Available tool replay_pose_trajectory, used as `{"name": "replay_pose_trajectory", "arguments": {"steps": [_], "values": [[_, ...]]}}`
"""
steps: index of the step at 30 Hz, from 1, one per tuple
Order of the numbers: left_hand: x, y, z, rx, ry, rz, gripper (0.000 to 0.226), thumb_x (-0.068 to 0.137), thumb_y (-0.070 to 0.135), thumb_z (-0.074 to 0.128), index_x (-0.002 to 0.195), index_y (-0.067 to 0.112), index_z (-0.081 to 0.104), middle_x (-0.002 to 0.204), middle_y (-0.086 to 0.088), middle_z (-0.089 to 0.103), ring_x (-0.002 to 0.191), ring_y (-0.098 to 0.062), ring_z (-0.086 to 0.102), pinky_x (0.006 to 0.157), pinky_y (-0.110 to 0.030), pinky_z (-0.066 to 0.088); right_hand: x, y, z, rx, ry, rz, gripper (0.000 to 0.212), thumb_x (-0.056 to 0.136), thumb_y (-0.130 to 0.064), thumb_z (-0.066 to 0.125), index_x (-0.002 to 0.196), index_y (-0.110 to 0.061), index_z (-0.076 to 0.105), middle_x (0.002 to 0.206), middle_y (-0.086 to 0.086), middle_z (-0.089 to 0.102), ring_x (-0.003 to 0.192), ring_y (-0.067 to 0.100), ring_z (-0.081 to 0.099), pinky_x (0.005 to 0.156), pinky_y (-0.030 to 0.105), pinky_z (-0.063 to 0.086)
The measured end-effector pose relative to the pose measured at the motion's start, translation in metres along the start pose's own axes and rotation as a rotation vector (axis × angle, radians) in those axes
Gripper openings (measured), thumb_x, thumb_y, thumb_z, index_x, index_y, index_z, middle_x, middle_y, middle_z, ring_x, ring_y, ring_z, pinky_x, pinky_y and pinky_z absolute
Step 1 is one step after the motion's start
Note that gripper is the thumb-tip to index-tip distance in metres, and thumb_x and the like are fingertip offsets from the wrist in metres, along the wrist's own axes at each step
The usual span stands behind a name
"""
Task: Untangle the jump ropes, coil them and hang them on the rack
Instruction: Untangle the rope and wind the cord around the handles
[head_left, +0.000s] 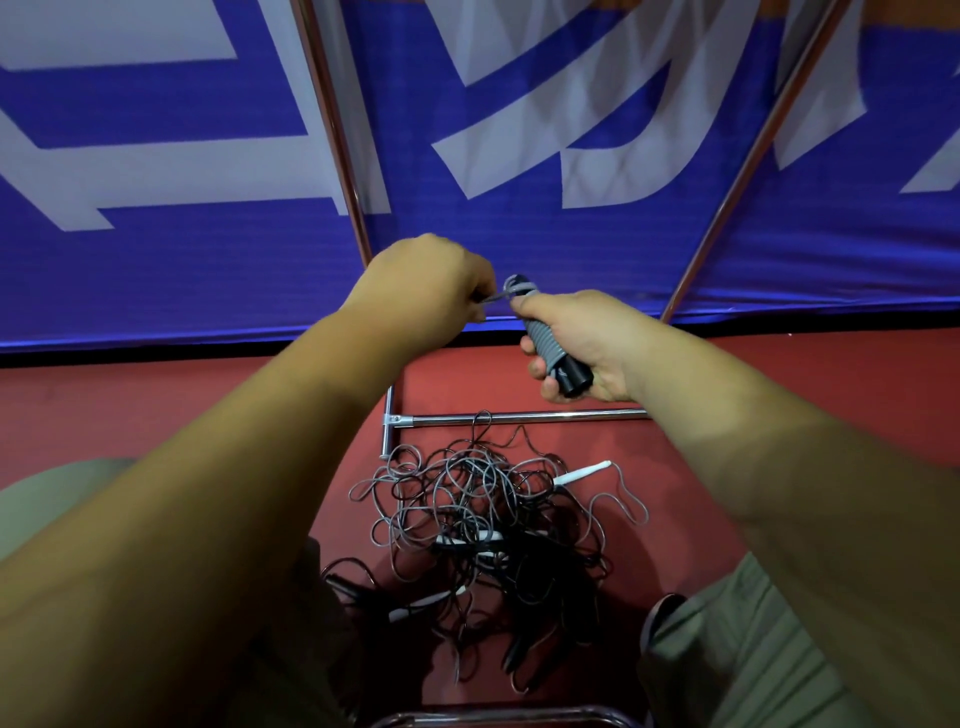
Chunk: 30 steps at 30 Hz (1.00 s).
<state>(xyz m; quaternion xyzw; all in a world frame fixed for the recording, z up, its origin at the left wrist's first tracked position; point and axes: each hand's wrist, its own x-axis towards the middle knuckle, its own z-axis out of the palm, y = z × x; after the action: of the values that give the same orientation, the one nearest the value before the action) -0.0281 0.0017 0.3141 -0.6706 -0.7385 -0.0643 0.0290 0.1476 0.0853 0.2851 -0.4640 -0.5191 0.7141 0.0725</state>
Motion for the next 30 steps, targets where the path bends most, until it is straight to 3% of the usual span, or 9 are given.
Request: {"name": "replay_pose_trajectory", "arguments": {"steps": [4, 7, 10, 14, 19, 21, 24, 27, 30], "values": [[-0.001, 0.002, 0.001, -0.06, -0.002, -0.195, 0.023, 0.093, 0.04, 0.078, 0.094, 0.019, 0.068, 0.075, 0.001, 0.06, 0.074, -0.024, 0.063, 0.061, -0.035, 0.048, -0.002, 0.0, 0.008, 0.007, -0.001, -0.069, 0.025, 0.103, -0.037, 0.068, 0.117, -0.019, 0.06, 0.084, 0.007, 0.059, 0.055, 0.018, 0.054, 0.052, 0.03, 0.046], [-0.002, 0.004, 0.002, -0.465, -0.087, -0.295, 0.024, 0.103, 0.036, 0.066, 0.093, 0.015, 0.063, 0.066, -0.002, 0.065, 0.06, -0.019, 0.07, 0.058, -0.033, 0.051, -0.003, -0.001, 0.009, 0.061, 0.007, -0.092, 0.023, 0.104, -0.038, 0.067, 0.114, -0.019, 0.06, 0.085, 0.008, 0.058, 0.055, 0.019, 0.053, 0.053, 0.03, 0.045], [-0.005, 0.005, -0.002, -0.813, -0.176, -0.335, 0.028, 0.109, 0.037, 0.056, 0.1, 0.014, 0.07, 0.067, -0.003, 0.062, 0.052, -0.016, 0.061, 0.057, -0.034, 0.051, 0.0, -0.002, 0.005, 0.107, 0.014, -0.087, 0.027, 0.103, -0.042, 0.067, 0.118, -0.02, 0.062, 0.087, 0.007, 0.058, 0.055, 0.019, 0.053, 0.054, 0.031, 0.045], [-0.005, 0.006, -0.007, -1.087, -0.17, -0.282, 0.031, 0.111, 0.038, 0.049, 0.1, 0.015, 0.066, 0.078, -0.001, 0.067, 0.06, -0.012, 0.052, 0.055, -0.028, 0.043, 0.001, -0.005, 0.001, 0.183, 0.0, -0.082, 0.036, 0.102, -0.051, 0.066, 0.121, -0.021, 0.064, 0.089, 0.007, 0.059, 0.056, 0.019, 0.054, 0.054, 0.031, 0.045], [-0.002, 0.006, -0.008, -1.41, -0.177, -0.257, 0.025, 0.113, 0.028, 0.046, 0.101, 0.015, 0.063, 0.075, -0.002, 0.055, 0.081, -0.025, 0.068, 0.077, -0.035, 0.053, -0.001, -0.014, -0.001, 0.238, -0.014, -0.129, 0.052, 0.103, -0.059, 0.059, 0.131, -0.016, 0.066, 0.09, 0.007, 0.064, 0.06, 0.019, 0.06, 0.056, 0.036, 0.051], [-0.001, 0.006, -0.008, -1.401, -0.186, -0.257, 0.021, 0.109, 0.018, 0.049, 0.102, 0.014, 0.067, 0.074, -0.003, 0.05, 0.075, -0.024, 0.064, 0.071, -0.033, 0.05, -0.002, -0.016, -0.002, 0.172, 0.027, -0.163, 0.046, 0.107, -0.057, 0.054, 0.128, -0.018, 0.067, 0.091, 0.006, 0.07, 0.067, 0.021, 0.071, 0.067, 0.042, 0.06], [-0.001, 0.002, -0.008, -1.295, -0.155, -0.256, 0.025, 0.104, 0.017, 0.053, 0.099, 0.016, 0.077, 0.071, -0.001, 0.044, 0.064, -0.017, 0.043, 0.062, -0.028, 0.038, -0.003, -0.017, -0.006, 0.074, 0.058, -0.208, 0.039, 0.11, -0.052, 0.05, 0.129, -0.022, 0.067, 0.094, 0.002, 0.076, 0.08, 0.019, 0.077, 0.086, 0.045, 0.06], [-0.003, 0.002, -0.011, -1.186, -0.138, -0.234, 0.026, 0.105, 0.026, 0.056, 0.101, 0.017, 0.08, 0.072, -0.004, 0.044, 0.066, -0.018, 0.038, 0.062, -0.027, 0.037, -0.006, -0.017, -0.008, 0.142, 0.044, -0.211, 0.04, 0.109, -0.05, 0.054, 0.129, -0.018, 0.068, 0.091, 0.003, 0.073, 0.068, 0.016, 0.07, 0.07, 0.04, 0.06], [-0.005, 0.001, -0.015, -1.033, -0.133, -0.209, 0.029, 0.106, 0.041, 0.058, 0.103, 0.025, 0.082, 0.076, -0.005, 0.05, 0.074, -0.023, 0.042, 0.07, -0.034, 0.04, -0.013, -0.02, -0.009, 0.258, -0.016, -0.149, 0.039, 0.106, -0.052, 0.057, 0.117, -0.017, 0.068, 0.081, 0.002, 0.064, 0.058, 0.015, 0.055, 0.054, 0.031, 0.048]]}}
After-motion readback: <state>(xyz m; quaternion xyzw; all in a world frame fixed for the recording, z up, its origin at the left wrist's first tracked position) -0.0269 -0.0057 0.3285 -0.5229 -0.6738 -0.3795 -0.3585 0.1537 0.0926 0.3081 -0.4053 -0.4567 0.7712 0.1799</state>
